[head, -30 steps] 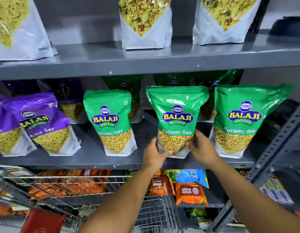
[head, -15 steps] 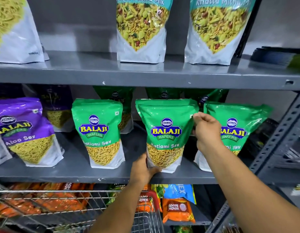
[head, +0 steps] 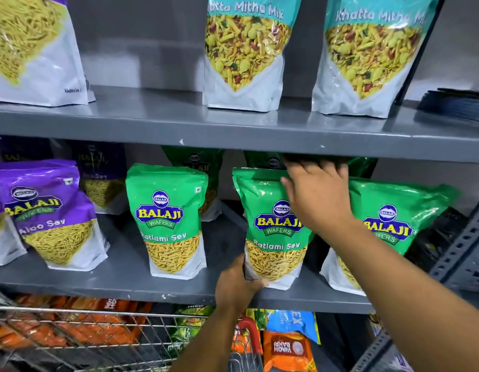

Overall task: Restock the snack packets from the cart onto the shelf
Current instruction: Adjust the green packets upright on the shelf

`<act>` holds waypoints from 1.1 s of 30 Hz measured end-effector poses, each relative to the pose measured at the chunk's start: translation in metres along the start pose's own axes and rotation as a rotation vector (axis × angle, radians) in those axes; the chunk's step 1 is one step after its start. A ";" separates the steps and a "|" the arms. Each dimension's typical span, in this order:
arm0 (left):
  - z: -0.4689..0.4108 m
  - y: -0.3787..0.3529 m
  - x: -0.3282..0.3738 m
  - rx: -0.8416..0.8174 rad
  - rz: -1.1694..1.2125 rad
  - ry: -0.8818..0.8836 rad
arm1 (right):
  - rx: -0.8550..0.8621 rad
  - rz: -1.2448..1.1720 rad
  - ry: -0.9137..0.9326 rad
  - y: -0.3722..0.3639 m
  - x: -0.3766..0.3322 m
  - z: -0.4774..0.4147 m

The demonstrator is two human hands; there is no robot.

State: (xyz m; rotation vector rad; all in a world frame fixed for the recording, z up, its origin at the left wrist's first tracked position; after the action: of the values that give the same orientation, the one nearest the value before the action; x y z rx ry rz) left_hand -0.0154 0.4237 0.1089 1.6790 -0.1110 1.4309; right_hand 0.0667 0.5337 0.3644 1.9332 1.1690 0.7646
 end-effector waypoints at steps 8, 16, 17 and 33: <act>0.000 -0.003 0.002 0.010 -0.014 0.001 | -0.379 -0.134 0.027 -0.011 0.007 -0.028; -0.004 -0.007 -0.001 -0.002 0.021 -0.035 | -0.069 0.003 -0.055 -0.005 0.003 -0.010; -0.003 -0.006 -0.001 -0.004 0.035 -0.057 | -0.026 -0.017 -0.051 -0.007 -0.001 -0.005; 0.033 0.172 -0.123 0.233 0.179 0.046 | -0.271 -0.223 0.124 -0.028 -0.129 -0.044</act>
State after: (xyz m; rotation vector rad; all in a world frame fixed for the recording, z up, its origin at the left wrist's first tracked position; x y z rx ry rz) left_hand -0.1306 0.2435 0.1058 1.8613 -0.0721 1.6679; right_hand -0.0337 0.4382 0.3508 1.5240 1.2590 0.8814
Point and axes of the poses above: each hand's wrist, its own z-axis away from the middle knuckle, its own y-axis out of the back of the hand, x = y × z, the point moved 7 cm from there along -z, towards the middle knuckle, and after that the axes turned 15 degrees about -x, right-handed, at the moved point
